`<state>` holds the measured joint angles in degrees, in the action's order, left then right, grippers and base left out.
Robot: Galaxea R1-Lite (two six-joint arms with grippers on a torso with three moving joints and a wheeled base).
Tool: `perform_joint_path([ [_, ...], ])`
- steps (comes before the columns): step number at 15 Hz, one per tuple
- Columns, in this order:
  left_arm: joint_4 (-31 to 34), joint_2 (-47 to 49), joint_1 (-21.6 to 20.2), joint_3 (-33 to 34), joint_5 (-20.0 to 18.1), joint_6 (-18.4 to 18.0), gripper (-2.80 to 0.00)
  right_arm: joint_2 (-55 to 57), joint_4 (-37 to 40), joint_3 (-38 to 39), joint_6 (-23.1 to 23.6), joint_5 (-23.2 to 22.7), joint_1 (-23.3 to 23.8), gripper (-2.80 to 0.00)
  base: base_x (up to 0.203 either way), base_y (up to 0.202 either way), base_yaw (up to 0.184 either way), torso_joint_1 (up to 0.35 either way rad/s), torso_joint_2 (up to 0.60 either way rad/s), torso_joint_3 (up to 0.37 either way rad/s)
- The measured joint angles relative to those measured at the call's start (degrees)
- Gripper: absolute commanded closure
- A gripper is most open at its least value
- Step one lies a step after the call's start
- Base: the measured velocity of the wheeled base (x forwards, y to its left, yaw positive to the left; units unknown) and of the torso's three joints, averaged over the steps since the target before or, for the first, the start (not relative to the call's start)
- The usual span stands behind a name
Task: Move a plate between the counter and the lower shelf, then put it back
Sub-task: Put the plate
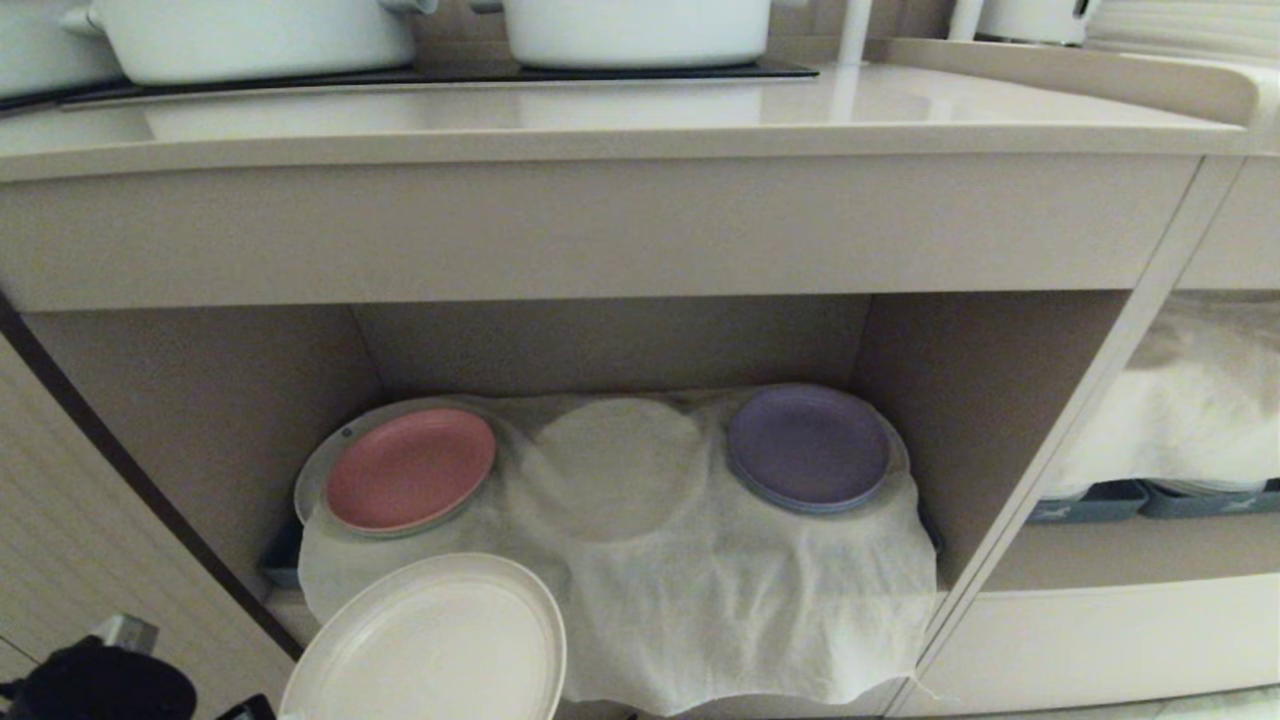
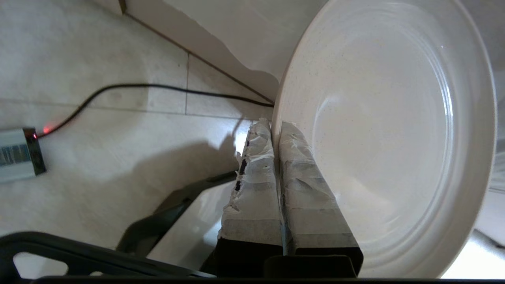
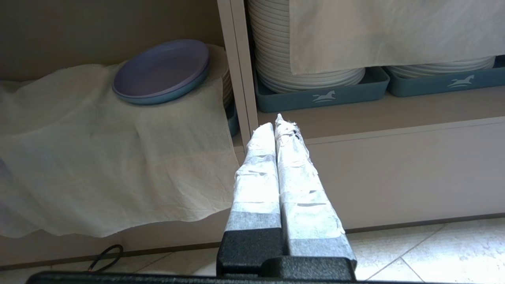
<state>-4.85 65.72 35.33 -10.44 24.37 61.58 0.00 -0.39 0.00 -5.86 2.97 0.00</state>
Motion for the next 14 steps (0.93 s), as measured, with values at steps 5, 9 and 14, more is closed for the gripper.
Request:
perform_joint_path([
  [5,-0.47,-1.14,0.0,0.24,1.14,-4.24,0.0,0.0,0.0,0.0,0.01,0.0,0.0,0.0,0.0,0.0,0.0,0.0,0.0,0.0],
  [9,-0.36,-1.43,0.09,0.09,1.01,-6.2,0.0,0.0,0.01,0.0,0.0,0.02,0.0,0.0,0.0,0.0,0.0,0.0,0.0,0.0],
  [14,-0.19,-1.5,0.06,-0.37,0.95,-7.09,0.0,0.0,-0.01,0.0,0.0,0.02,0.0,0.0,0.0,0.0,0.0,0.0,0.0,0.0],
])
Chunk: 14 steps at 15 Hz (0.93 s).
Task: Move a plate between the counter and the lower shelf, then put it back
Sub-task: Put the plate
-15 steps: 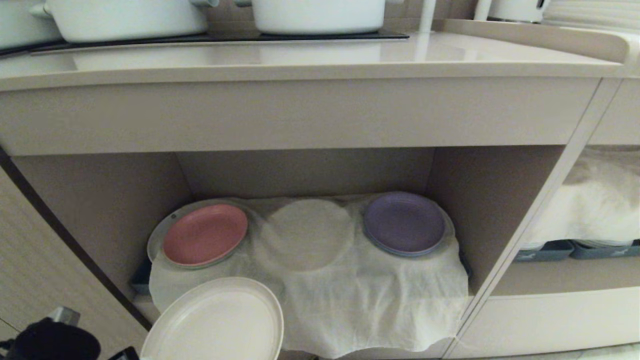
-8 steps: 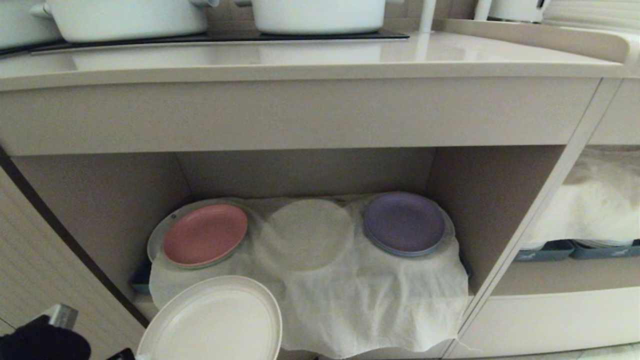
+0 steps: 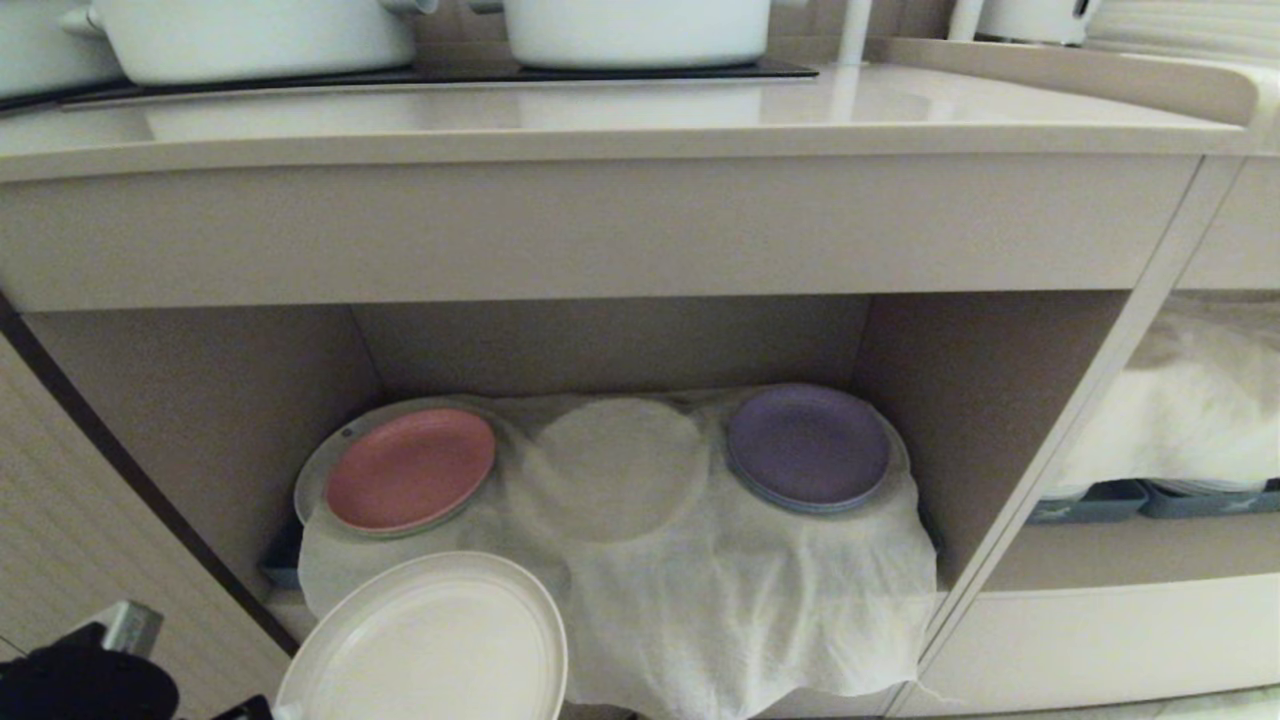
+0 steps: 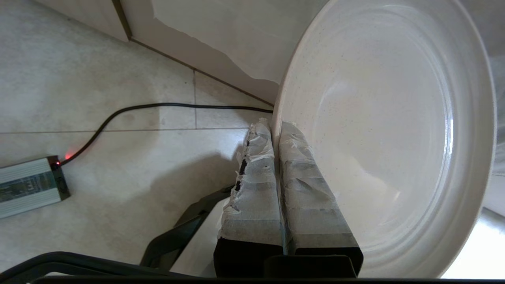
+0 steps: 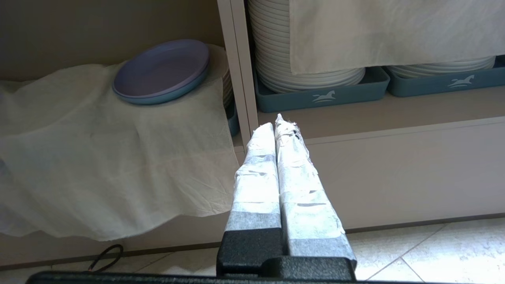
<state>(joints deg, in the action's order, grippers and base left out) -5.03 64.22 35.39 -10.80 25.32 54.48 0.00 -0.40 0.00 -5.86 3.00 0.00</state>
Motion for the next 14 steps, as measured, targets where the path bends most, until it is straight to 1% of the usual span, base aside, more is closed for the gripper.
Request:
perform_joint_path([
  [4,1.51,-0.87,0.02,-1.59,-0.83,0.44,0.0,0.0,0.0,0.0,0.0,-0.04,0.0,0.0,0.0,0.0,0.0,0.0,0.0,0.0],
  [6,2.61,-1.29,0.05,-2.74,-2.1,0.94,0.0,0.0,0.02,0.0,0.01,-0.02,0.0,0.0,0.0,0.0,0.0,0.0,0.0,0.0],
  [7,3.71,-1.64,0.09,-3.44,-2.79,1.15,0.0,0.0,0.0,0.0,0.02,-0.02,0.0,0.0,0.0,0.0,0.0,0.0,0.0,0.0],
  [9,7.89,-3.15,0.27,-5.26,-5.75,1.54,0.0,0.0,0.0,0.0,0.0,0.0,0.0,0.0,0.0,0.0,0.0,0.0,0.0,0.0],
  [11,12.06,-4.53,0.35,-7.31,-8.81,3.66,0.0,0.0,0.0,0.0,0.0,0.0,0.0,0.0,0.0,0.0,0.0,0.0,0.0,0.0],
  [12,13.57,-4.95,0.35,-8.07,-9.6,5.29,0.0,0.0,0.0,0.0,0.0,-0.02,0.0,0.0,0.0,0.0,0.0,0.0,0.0,0.0],
  [14,13.93,-5.51,0.39,-8.57,-9.84,6.17,0.0,0.0,0.0,0.0,0.0,-0.05,0.0,0.0,0.0,0.0,0.0,0.0,0.0,0.0],
])
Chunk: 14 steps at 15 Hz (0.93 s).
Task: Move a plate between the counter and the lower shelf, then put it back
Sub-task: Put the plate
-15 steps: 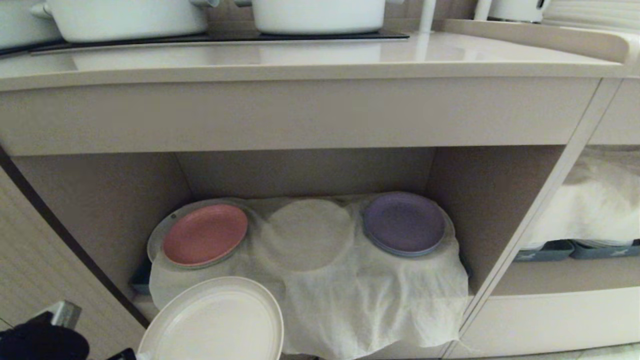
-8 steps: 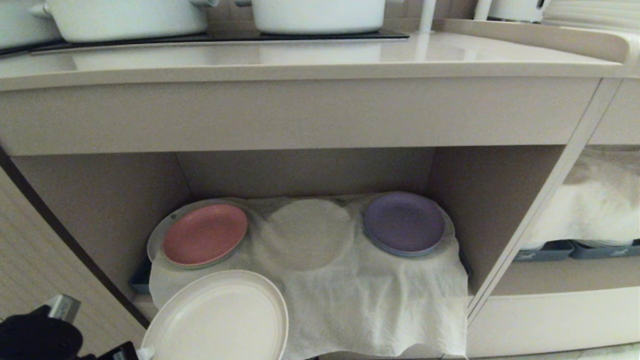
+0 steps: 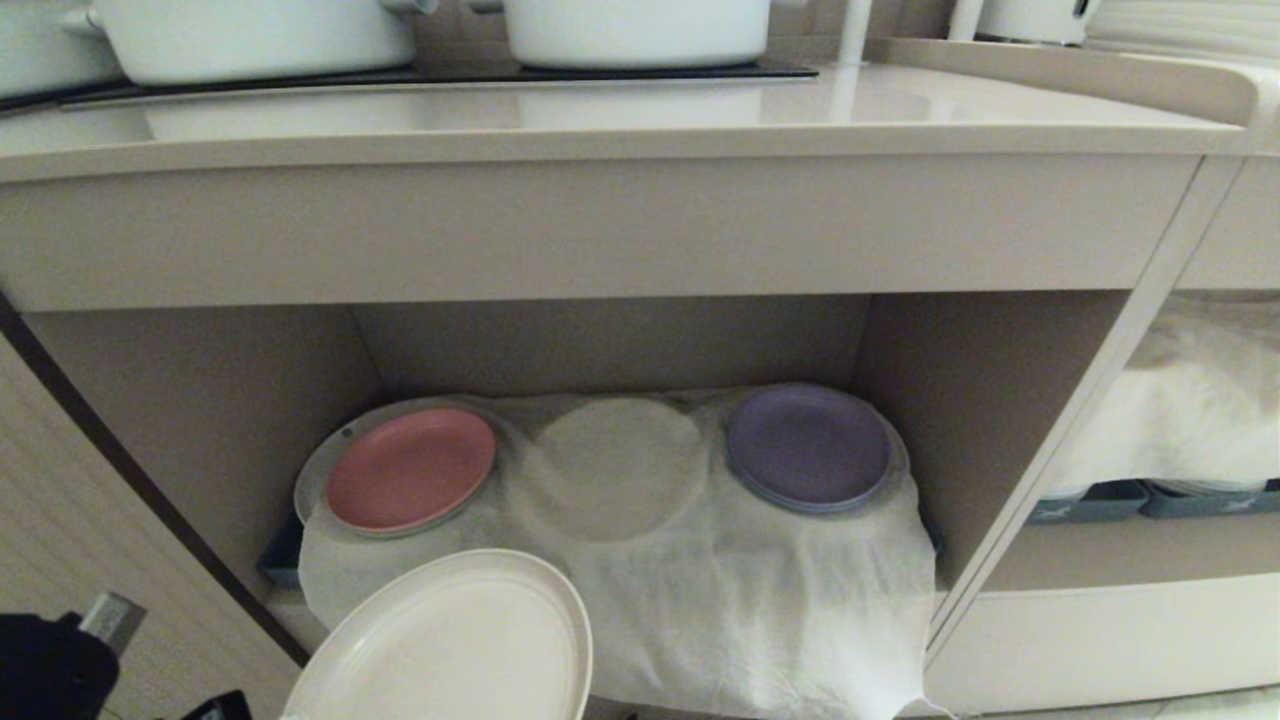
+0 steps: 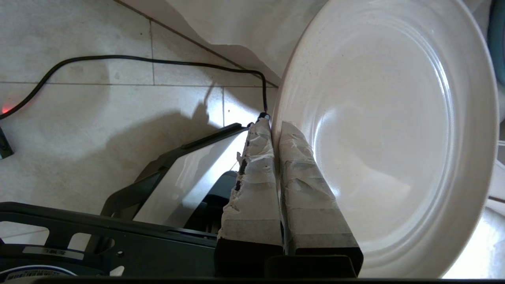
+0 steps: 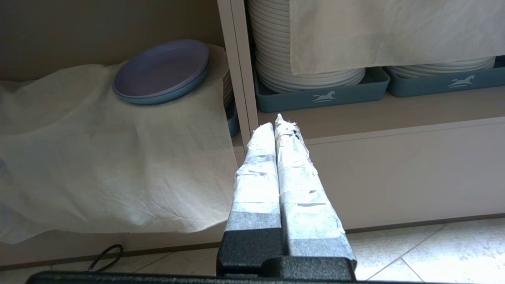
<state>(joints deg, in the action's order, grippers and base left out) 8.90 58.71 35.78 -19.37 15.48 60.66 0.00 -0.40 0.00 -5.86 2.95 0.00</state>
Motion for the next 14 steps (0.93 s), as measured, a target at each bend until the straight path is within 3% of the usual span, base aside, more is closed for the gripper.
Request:
perform_joint_path([
  [14,0.12,-1.29,0.07,-0.33,-0.02,-0.29,0.0,0.0,0.0,0.0,0.0,0.02,0.0,0.0,0.0,0.0,0.0,0.0,0.0,0.0],
])
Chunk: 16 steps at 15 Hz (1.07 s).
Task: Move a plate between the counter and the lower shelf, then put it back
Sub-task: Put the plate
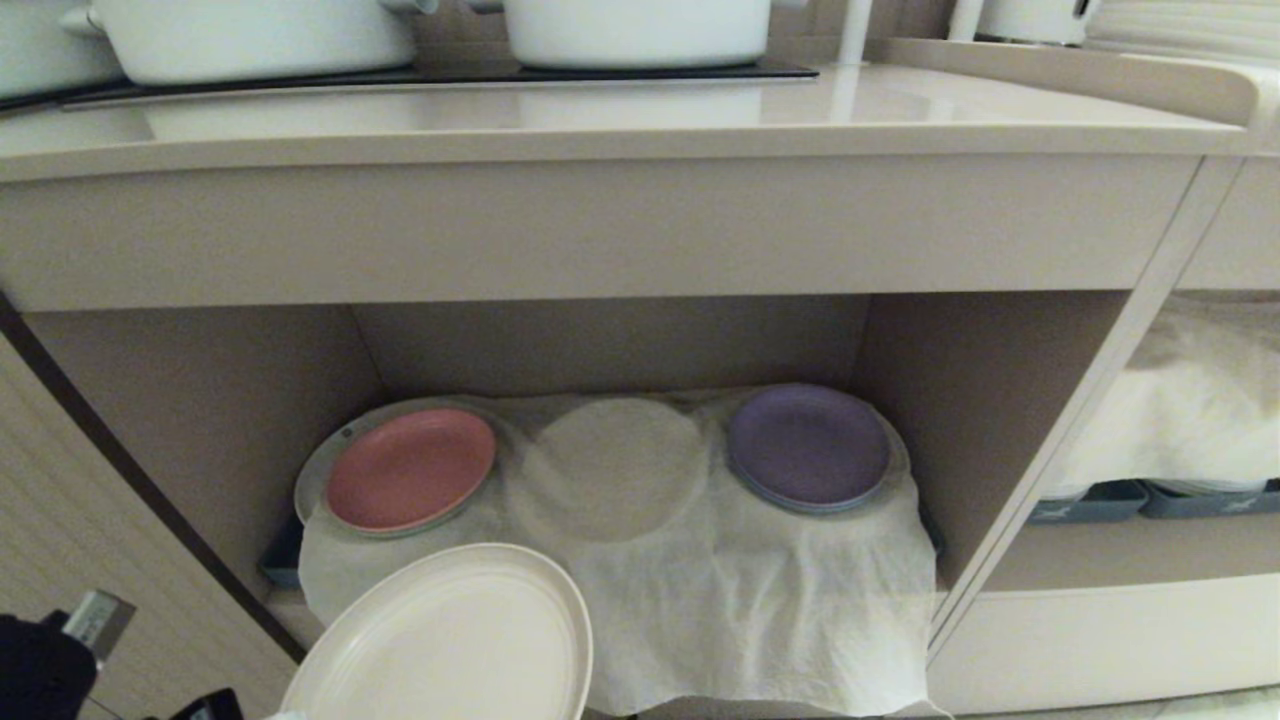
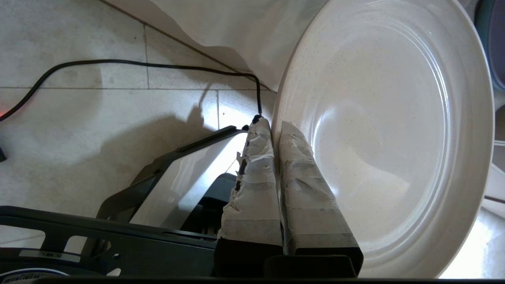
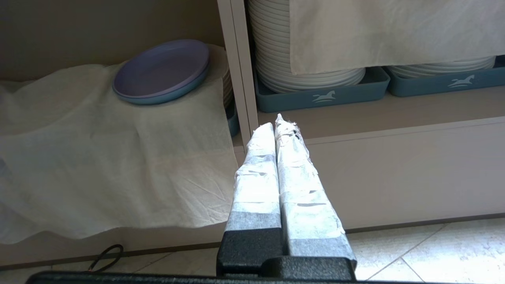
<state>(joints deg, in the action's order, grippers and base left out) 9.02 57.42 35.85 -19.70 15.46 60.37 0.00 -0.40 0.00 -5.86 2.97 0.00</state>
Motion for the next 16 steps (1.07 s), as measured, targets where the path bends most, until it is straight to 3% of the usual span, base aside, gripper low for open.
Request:
perform_joint_path([
  [7,-0.01,0.05,0.0,-0.17,0.02,0.02,0.0,0.0,-0.01,0.0,0.17,0.0,0.0,0.0,0.0,0.0,0.0,0.003,-0.01,-0.004],
  [11,0.06,0.02,0.02,-0.17,0.0,0.02,0.0,0.0,0.1,0.0,0.17,0.0,0.0,0.0,0.0,0.0,0.0,0.069,-0.23,-0.246],
  [16,-0.1,0.13,0.0,-0.25,0.0,0.02,0.0,0.0,-0.06,0.0,0.14,0.0,0.02,0.0,0.0,0.0,0.0,0.175,-0.52,-0.29],
])
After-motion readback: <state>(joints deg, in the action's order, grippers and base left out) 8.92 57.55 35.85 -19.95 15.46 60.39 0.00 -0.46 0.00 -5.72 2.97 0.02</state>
